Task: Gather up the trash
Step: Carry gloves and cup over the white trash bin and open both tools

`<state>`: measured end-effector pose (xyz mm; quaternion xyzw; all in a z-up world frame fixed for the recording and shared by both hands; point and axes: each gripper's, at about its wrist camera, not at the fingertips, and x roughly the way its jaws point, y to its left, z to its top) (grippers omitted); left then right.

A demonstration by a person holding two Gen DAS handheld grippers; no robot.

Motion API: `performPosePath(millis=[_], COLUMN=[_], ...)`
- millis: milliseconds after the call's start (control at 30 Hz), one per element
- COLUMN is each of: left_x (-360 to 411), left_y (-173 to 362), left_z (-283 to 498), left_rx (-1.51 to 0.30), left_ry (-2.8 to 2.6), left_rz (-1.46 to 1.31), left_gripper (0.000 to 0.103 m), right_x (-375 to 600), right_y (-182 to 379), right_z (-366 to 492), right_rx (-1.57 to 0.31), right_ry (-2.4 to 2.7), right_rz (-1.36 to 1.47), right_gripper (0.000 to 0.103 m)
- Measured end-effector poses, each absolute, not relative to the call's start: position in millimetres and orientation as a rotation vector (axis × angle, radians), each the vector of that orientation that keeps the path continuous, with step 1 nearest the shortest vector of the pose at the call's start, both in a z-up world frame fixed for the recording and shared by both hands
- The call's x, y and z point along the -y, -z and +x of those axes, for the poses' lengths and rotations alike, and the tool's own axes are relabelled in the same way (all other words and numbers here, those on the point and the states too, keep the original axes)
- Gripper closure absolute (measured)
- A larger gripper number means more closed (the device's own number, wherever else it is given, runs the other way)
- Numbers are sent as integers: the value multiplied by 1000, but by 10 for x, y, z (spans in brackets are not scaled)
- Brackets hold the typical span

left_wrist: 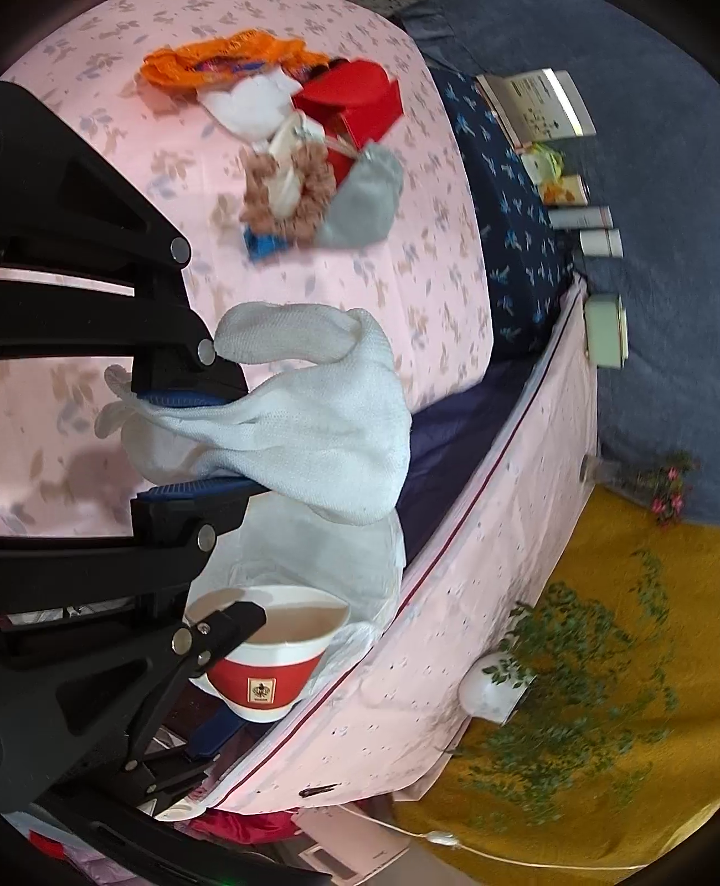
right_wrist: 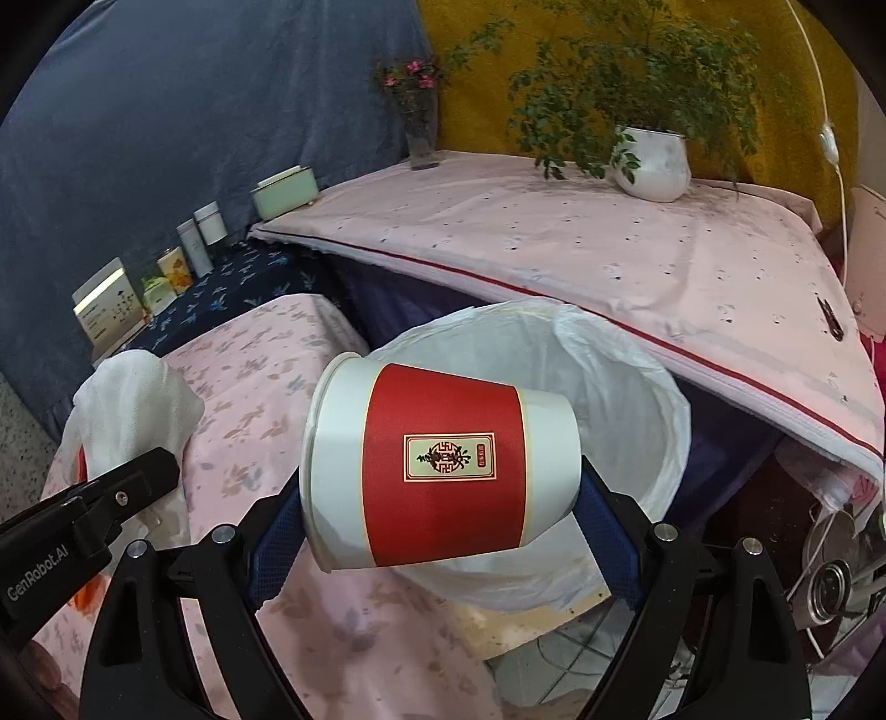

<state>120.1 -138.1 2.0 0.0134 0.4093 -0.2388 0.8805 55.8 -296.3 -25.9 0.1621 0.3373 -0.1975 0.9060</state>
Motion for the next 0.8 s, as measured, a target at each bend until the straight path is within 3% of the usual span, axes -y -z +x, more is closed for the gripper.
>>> performPosePath(millis=[500, 800], left_x=[2291, 2397], left_y=[182, 248], left_z=[1484, 1662], left_rx=[-873, -872], left_ry=[611, 579], left_rz=[125, 120], left_gripper=[80, 41], right_x=[3763, 3991], right_y=[397, 427], right_z=[631, 772], right_rx=[-694, -702], right_ry=[509, 524], right_rz=[381, 410], right_gripper=[18, 18])
